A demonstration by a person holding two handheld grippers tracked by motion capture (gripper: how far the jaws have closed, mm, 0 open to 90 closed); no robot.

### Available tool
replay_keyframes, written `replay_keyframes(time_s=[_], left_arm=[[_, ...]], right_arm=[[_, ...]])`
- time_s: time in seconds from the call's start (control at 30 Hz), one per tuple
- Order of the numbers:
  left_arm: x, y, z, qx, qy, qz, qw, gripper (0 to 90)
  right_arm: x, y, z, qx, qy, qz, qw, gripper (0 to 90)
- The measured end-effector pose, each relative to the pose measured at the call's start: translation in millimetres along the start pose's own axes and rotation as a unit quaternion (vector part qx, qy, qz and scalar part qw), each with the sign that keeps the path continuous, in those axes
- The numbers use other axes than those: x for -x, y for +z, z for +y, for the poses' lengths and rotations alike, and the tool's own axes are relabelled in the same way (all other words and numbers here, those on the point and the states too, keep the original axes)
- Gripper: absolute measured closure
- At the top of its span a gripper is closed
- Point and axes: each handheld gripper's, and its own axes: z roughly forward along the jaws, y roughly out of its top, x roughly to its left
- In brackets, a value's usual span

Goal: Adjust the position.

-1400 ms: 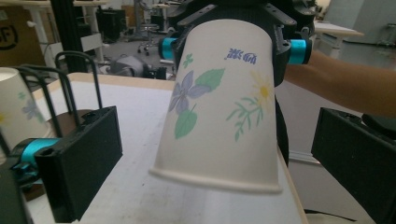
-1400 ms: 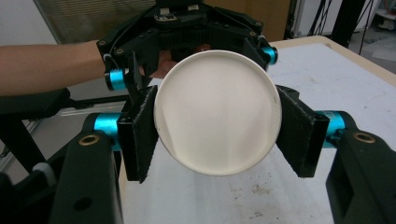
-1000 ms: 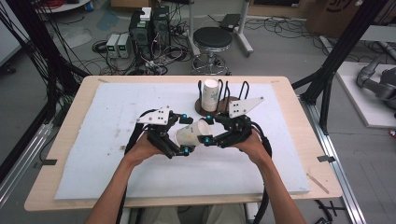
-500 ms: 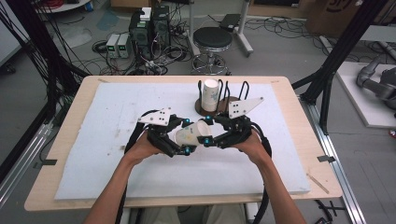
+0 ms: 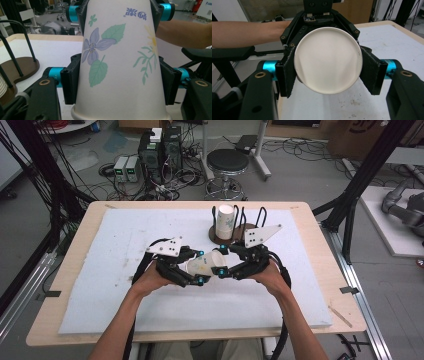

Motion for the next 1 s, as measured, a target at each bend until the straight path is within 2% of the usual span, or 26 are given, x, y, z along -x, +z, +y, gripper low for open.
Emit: replay_keyframes(time_s=[0.03,0.07,0.1,0.3,0.5,0.57,0.63,0.7,0.73,0.8,0.9,0.97,1.0], left_arm=[[0.2,-0.1,0.1,-0.001,0.000,0.002,1.0000,33.4],[0.3,-0.3,-0.1,-0.002,-0.002,0.006,1.0000,33.3],[0.3,-0.3,-0.1,-0.002,-0.002,0.006,1.0000,33.4],[0.5,-2.2,-1.7,-0.004,-0.003,0.007,1.0000,33.3],[2.8,-5.8,-0.3,-0.010,-0.001,0.016,0.9998,33.2],[6.1,-8.2,1.1,-0.019,0.002,0.020,0.9996,33.2],[9.1,-10.6,1.5,-0.040,-0.003,0.026,0.9989,33.2],[11.3,-12.4,2.6,-0.079,-0.002,0.033,0.9963,33.2],[11.3,-12.4,2.6,-0.079,-0.002,0.033,0.9963,33.0],[12.7,-13.3,5.0,-0.110,0.002,0.034,0.9934,33.0],[13.4,-13.7,9.1,-0.141,0.000,0.033,0.9895,33.0],[13.4,-12.5,11.1,-0.160,-0.009,0.035,0.9865,33.0],[12.6,-12.1,12.2,-0.173,-0.010,0.031,0.9843,32.9]], right_arm=[[-0.6,-0.3,-0.2,-0.001,0.003,0.002,1.0000,34.0],[-0.5,-0.2,-0.2,0.003,0.003,0.002,1.0000,22.0],[-0.7,0.2,-0.3,0.011,0.013,-0.005,0.9998,15.1],[1.3,-2.4,-1.7,0.010,0.027,-0.018,0.9994,14.7],[0.4,-3.6,-2.0,0.005,0.025,-0.019,0.9995,13.9],[-1.0,-5.0,-2.5,-0.005,0.025,-0.020,0.9995,13.9],[-2.0,-5.7,-2.7,-0.020,0.021,-0.024,0.9993,13.9],[-2.8,-6.8,-2.3,-0.036,0.015,-0.027,0.9989,13.9],[-2.8,-6.8,-2.3,-0.036,0.015,-0.027,0.9989,13.9],[-3.9,-7.0,-1.5,-0.052,0.013,-0.028,0.9981,13.9],[-4.9,-5.6,0.7,-0.089,0.001,-0.032,0.9955,13.9],[-6.0,-4.0,2.9,-0.113,-0.005,-0.036,0.9930,13.9],[-6.1,-3.1,3.9,-0.123,-0.009,-0.040,0.9916,14.0]])
